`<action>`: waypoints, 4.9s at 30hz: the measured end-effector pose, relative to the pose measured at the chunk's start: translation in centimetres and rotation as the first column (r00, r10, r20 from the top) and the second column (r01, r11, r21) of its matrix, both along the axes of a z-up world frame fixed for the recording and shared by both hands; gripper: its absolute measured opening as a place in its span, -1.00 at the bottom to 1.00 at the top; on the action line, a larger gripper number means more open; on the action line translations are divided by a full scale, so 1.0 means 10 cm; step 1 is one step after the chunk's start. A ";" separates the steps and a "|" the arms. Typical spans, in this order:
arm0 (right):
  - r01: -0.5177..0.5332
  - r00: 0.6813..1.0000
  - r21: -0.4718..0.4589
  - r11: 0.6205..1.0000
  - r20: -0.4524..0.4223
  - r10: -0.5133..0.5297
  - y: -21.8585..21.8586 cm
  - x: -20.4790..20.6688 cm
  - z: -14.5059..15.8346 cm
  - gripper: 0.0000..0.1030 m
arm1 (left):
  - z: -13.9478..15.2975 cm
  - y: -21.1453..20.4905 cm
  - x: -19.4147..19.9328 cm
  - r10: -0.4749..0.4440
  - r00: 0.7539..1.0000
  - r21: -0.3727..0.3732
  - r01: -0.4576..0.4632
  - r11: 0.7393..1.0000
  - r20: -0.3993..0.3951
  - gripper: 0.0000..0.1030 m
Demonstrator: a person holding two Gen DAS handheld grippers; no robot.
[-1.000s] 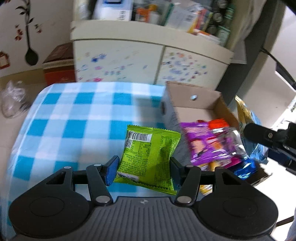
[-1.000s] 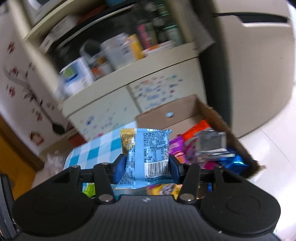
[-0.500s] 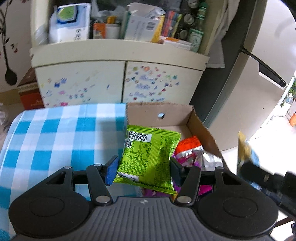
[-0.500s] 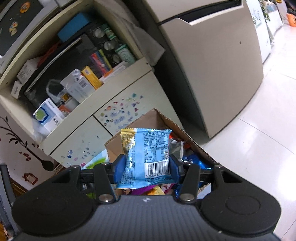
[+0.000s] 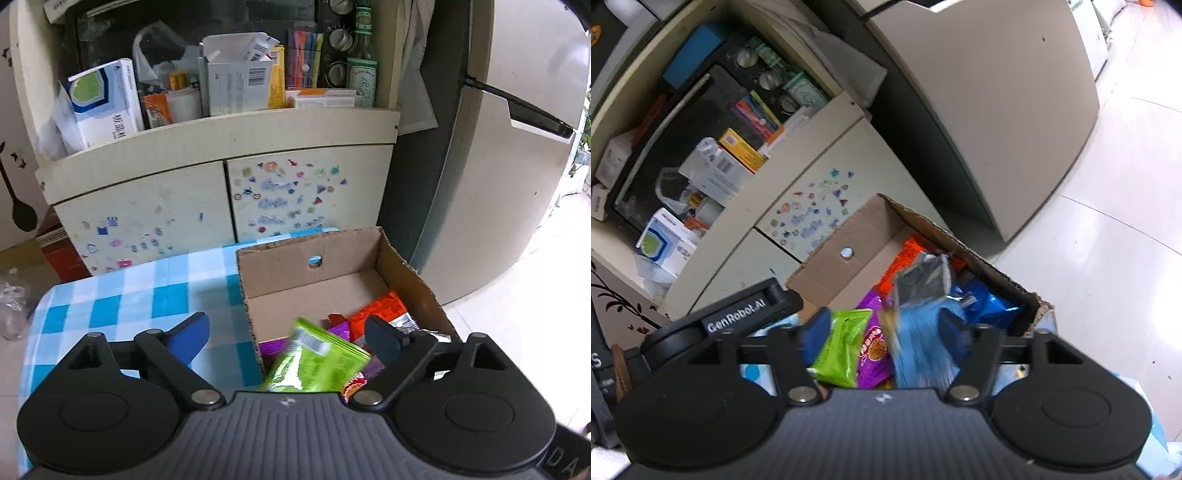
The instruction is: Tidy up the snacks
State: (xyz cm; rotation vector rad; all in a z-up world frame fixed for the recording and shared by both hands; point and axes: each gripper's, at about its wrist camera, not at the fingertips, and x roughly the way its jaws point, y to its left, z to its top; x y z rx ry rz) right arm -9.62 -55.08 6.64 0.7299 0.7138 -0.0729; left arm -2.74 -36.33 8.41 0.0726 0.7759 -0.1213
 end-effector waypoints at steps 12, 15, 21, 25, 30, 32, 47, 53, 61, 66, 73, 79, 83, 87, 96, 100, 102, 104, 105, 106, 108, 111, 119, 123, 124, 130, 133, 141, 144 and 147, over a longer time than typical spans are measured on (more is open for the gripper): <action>-0.031 1.000 -0.071 0.997 -0.004 0.031 0.08 -0.07 0.07 0.42 | 0.05 0.26 -0.17 0.063 0.997 0.051 -0.061 0.997 -0.042 0.87; -0.046 0.999 -0.105 0.993 -0.006 0.046 0.12 -0.08 0.10 0.44 | 0.06 0.31 -0.24 0.070 0.996 0.058 -0.067 0.996 -0.053 0.88; -0.070 0.997 -0.199 0.978 -0.026 0.067 0.20 -0.12 0.16 0.49 | 0.05 0.43 -0.36 0.095 0.992 0.049 -0.091 0.995 -0.083 0.89; -0.081 0.996 -0.238 0.968 -0.046 0.072 0.23 -0.14 0.19 0.55 | 0.03 0.50 -0.41 0.112 0.988 0.045 -0.108 0.993 -0.108 0.89; -0.107 0.994 -0.281 0.954 -0.063 0.093 0.28 -0.16 0.21 0.58 | 0.01 0.56 -0.50 0.124 0.984 0.050 -0.118 0.992 -0.128 0.91; -0.118 0.992 -0.303 0.946 -0.071 0.101 0.30 -0.16 0.21 0.58 | 0.02 0.57 -0.53 0.125 0.984 0.054 -0.119 0.991 -0.129 0.91; -0.141 0.987 -0.346 0.928 -0.117 0.106 0.36 -0.12 0.19 0.75 | 0.03 0.53 -0.57 0.128 0.983 0.095 -0.116 0.989 -0.130 0.95; -0.147 0.985 -0.365 0.919 -0.139 0.102 0.36 -0.09 0.17 0.79 | 0.01 0.49 -0.51 0.126 0.982 0.105 -0.112 0.988 -0.141 0.95; -0.144 0.983 -0.368 0.919 -0.156 0.092 0.37 -0.05 0.12 0.80 | -0.02 0.44 -0.45 0.110 0.983 0.130 -0.091 0.987 -0.144 0.96; -0.151 0.981 -0.380 0.913 -0.169 0.093 0.39 -0.02 0.09 0.81 | -0.05 0.44 -0.41 0.108 0.983 0.139 -0.087 0.986 -0.152 0.97; -0.164 0.979 -0.417 0.894 -0.183 0.094 0.43 0.02 0.07 0.81 | -0.09 0.43 -0.37 0.111 0.982 0.154 -0.087 0.984 -0.155 0.97; -0.165 0.977 -0.426 0.890 -0.193 0.089 0.43 0.05 0.05 0.81 | -0.12 0.43 -0.32 0.112 0.980 0.160 -0.085 0.983 -0.166 0.97; -0.164 0.977 -0.421 0.892 -0.197 0.087 0.43 0.06 0.04 0.81 | -0.13 0.43 -0.31 0.107 0.980 0.162 -0.080 0.984 -0.168 0.97; -0.158 0.976 -0.402 0.902 -0.201 0.082 0.40 0.08 0.03 0.81 | -0.16 0.42 -0.30 0.095 0.980 0.162 -0.066 0.985 -0.176 0.97; -0.158 0.975 -0.394 0.906 -0.207 0.080 0.40 0.10 0.00 0.81 | -0.16 0.41 -0.30 0.083 0.981 0.162 -0.055 0.985 -0.176 0.97; -0.159 0.975 -0.396 0.904 -0.210 0.080 0.39 0.11 -0.01 0.82 | -0.16 0.41 -0.29 0.082 0.981 0.165 -0.053 0.985 -0.176 0.97; -0.159 0.974 -0.399 0.903 -0.210 0.079 0.40 0.12 -0.01 0.82 | -0.17 0.41 -0.29 0.083 0.980 0.161 -0.054 0.986 -0.181 0.97; -0.161 0.974 -0.404 0.900 -0.211 0.079 0.41 0.12 -0.01 0.82 | -0.18 0.42 -0.27 0.085 0.979 0.159 -0.055 0.986 -0.184 0.97; -0.161 0.974 -0.407 0.899 -0.213 0.078 0.41 0.12 -0.02 0.82 | -0.18 0.43 -0.27 0.085 0.979 0.159 -0.056 0.986 -0.183 0.97; -0.161 0.974 -0.411 0.897 -0.214 0.076 0.41 0.13 -0.02 0.82 | -0.18 0.43 -0.26 0.086 0.979 0.159 -0.057 0.986 -0.182 0.97; -0.164 0.973 -0.423 0.891 -0.218 0.076 0.43 0.13 -0.02 0.82 | -0.18 0.44 -0.25 0.087 0.979 0.158 -0.058 0.986 -0.184 0.97; -0.169 0.972 -0.444 0.880 -0.223 0.074 0.45 0.13 -0.03 0.82 | -0.19 0.43 -0.25 0.092 0.979 0.160 -0.063 0.985 -0.180 0.97; -0.164 0.972 -0.499 0.851 -0.227 0.054 0.48 0.14 -0.02 0.82 | -0.25 0.37 -0.26 0.102 0.978 0.199 -0.065 0.978 -0.180 0.97; -0.167 0.971 -0.495 0.853 -0.231 0.056 0.48 0.15 -0.04 0.82 | -0.27 0.36 -0.26 0.101 0.978 0.207 -0.062 0.976 -0.183 0.97; -0.168 0.971 -0.496 0.852 -0.233 0.056 0.49 0.15 -0.04 0.82 | -0.27 0.37 -0.26 0.102 0.978 0.206 -0.063 0.977 -0.184 0.97; -0.170 0.970 -0.499 0.850 -0.235 0.057 0.50 0.16 -0.04 0.82 | -0.27 0.38 -0.24 0.101 0.978 0.208 -0.061 0.976 -0.185 0.97; -0.170 0.971 -0.500 0.849 -0.234 0.056 0.50 0.16 -0.04 0.82 | -0.27 0.37 -0.24 0.101 0.977 0.207 -0.061 0.977 -0.186 0.97; -0.170 0.970 -0.508 0.844 -0.239 0.051 0.51 0.17 -0.04 0.82 | -0.28 0.38 -0.24 0.099 0.977 0.208 -0.059 0.976 -0.187 0.97; -0.172 0.970 -0.511 0.842 -0.238 0.053 0.52 0.17 -0.03 0.82 | -0.28 0.39 -0.24 0.099 0.978 0.210 -0.059 0.976 -0.184 0.97; -0.175 0.969 -0.518 0.837 -0.240 0.054 0.54 0.16 -0.02 0.82 | -0.28 0.40 -0.25 0.096 0.979 0.218 -0.056 0.974 -0.180 0.97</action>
